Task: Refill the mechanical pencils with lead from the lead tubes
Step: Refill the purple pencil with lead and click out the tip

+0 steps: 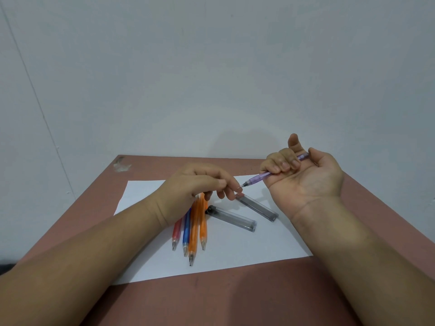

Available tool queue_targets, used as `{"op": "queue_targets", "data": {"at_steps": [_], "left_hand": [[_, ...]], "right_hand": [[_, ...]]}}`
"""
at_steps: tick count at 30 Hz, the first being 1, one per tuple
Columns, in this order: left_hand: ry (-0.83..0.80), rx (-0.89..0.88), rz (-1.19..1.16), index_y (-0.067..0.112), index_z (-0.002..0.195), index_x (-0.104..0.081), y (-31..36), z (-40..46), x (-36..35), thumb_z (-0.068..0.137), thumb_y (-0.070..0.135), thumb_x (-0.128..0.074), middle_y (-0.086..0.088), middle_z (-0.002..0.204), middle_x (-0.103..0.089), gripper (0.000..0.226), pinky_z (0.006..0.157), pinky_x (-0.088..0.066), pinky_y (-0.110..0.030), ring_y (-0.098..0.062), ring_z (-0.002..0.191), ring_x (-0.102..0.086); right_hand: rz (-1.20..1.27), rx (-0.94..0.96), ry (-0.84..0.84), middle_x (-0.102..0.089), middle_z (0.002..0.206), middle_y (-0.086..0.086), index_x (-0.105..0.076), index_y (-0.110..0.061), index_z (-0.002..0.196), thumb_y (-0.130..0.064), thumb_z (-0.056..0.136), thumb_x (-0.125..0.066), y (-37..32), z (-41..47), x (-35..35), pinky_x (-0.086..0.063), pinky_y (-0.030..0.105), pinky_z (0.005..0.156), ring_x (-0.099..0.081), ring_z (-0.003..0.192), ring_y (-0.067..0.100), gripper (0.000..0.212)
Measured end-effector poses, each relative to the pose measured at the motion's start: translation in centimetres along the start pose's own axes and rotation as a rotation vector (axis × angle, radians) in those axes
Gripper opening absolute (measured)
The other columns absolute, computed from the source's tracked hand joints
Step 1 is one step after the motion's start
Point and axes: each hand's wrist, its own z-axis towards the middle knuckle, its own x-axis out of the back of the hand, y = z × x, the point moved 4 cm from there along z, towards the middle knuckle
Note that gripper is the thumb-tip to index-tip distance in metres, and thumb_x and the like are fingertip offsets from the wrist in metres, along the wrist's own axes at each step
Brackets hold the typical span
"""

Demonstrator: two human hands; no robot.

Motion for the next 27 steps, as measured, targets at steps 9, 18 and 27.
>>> {"op": "queue_targets", "data": {"at_steps": [9, 18, 27], "left_hand": [[0.055, 0.119, 0.123, 0.021, 0.089, -0.08, 0.0, 0.0, -0.1, 0.099, 0.013, -0.047, 0.002, 0.087, -0.075, 0.036, 0.074, -0.051, -0.022, -0.008, 0.084, -0.063], [0.04, 0.218, 0.264, 0.032, 0.087, -0.079, -0.3, -0.1, -0.4, 0.1, 0.015, -0.049, 0.011, 0.088, -0.073, 0.037, 0.085, -0.049, -0.029, -0.007, 0.091, -0.061], [0.107, 0.245, 0.313, 0.032, 0.083, -0.071, -0.7, 0.0, -0.1, 0.102, 0.02, -0.047, 0.013, 0.083, -0.07, 0.033, 0.075, -0.047, -0.025, -0.008, 0.085, -0.061]], "right_hand": [[-0.079, 0.015, -0.016, -0.026, 0.057, -0.001, -0.062, -0.01, 0.088, -0.025, 0.074, -0.041, 0.0, -0.1, -0.2, -0.031, 0.023, 0.047, -0.027, 0.047, 0.016, 0.03], [-0.119, 0.019, 0.029, -0.026, 0.056, 0.0, -0.062, -0.009, 0.088, -0.025, 0.074, -0.042, 0.3, 0.2, 0.6, -0.031, 0.024, 0.047, -0.026, 0.046, 0.017, 0.03], [-0.147, 0.024, 0.054, -0.026, 0.056, 0.0, -0.062, -0.009, 0.088, -0.025, 0.072, -0.043, 0.4, 0.4, 1.1, -0.03, 0.024, 0.049, -0.026, 0.047, 0.017, 0.03]]}}
